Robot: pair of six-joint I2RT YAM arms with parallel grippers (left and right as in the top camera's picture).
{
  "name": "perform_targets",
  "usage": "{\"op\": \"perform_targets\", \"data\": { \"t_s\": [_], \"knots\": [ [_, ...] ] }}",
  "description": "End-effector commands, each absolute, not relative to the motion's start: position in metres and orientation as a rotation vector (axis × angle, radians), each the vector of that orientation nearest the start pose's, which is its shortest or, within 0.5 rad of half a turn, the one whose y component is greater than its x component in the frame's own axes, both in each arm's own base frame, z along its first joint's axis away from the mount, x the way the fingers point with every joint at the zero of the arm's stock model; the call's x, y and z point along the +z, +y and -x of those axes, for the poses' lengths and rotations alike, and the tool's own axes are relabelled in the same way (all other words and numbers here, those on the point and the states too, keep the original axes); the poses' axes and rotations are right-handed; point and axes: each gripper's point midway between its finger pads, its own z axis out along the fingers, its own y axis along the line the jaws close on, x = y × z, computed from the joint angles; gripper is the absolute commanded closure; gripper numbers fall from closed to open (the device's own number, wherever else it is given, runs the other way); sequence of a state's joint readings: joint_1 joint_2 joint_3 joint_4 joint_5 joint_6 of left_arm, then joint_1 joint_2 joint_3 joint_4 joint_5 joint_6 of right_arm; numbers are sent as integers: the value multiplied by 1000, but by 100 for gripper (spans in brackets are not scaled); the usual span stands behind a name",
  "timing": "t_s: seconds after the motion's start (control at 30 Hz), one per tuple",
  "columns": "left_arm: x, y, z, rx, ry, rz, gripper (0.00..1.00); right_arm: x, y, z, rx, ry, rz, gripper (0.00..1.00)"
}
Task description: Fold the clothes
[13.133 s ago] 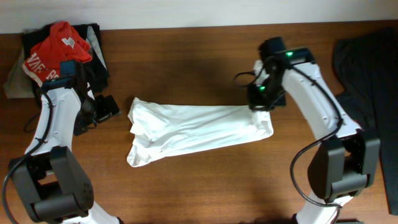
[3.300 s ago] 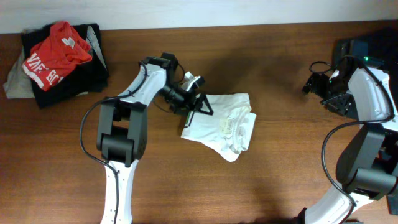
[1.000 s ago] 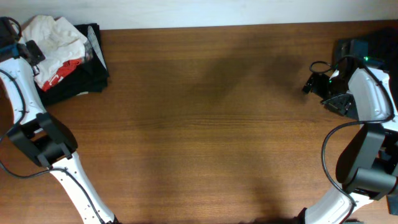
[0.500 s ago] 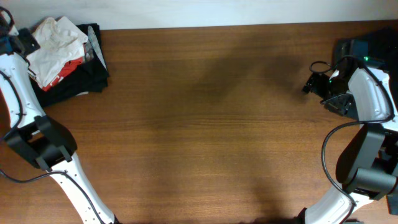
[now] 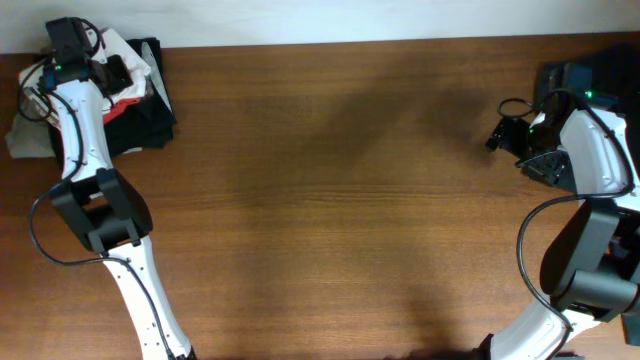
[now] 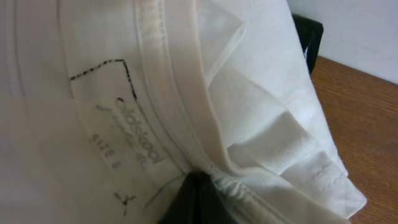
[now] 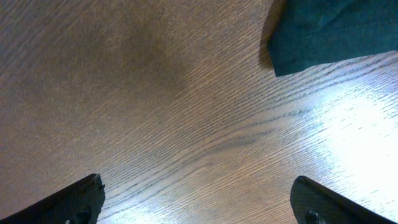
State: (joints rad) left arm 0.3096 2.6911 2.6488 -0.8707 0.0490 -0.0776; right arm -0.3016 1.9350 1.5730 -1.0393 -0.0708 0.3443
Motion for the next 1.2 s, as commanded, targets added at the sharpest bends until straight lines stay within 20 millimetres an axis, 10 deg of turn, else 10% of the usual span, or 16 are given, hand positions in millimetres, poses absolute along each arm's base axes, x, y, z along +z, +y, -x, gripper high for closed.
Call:
{"op": "perform_targets", "data": {
  "t_s": [0.0,0.07,0.1,0.23,0.3,0.5,0.67,0.8,1.0,1.17],
  "knots": [
    [184,183,-624,32,2297,409,89,91,-113,-394,94,2802,-952,1],
    [239,179,-613,43,2220,392,82,91,-113,-394,94,2802,-952,1],
    [272,176,-603,47,2176,381,55,91,-113,-394,94,2802,-952,1],
    [360,139,-569,-95,2071,266,1,91,-113,-394,95,2802,-951,1],
    [381,120,-555,-181,2053,209,1,91,-98,-389,200,2839,-953,1],
    [369,100,-538,-266,2141,200,1,143,-35,-356,611,2908,-767,1],
    [350,96,-524,-294,2235,234,1,285,14,-329,561,2524,-450,1],
    [349,96,-523,-295,2240,236,1,345,31,-285,512,2337,-307,1],
    [349,96,-523,-295,2240,235,1,368,33,-263,505,2253,-274,1],
    [349,96,-523,-295,2240,235,1,344,33,-261,504,2369,-297,1]
  ]
}}
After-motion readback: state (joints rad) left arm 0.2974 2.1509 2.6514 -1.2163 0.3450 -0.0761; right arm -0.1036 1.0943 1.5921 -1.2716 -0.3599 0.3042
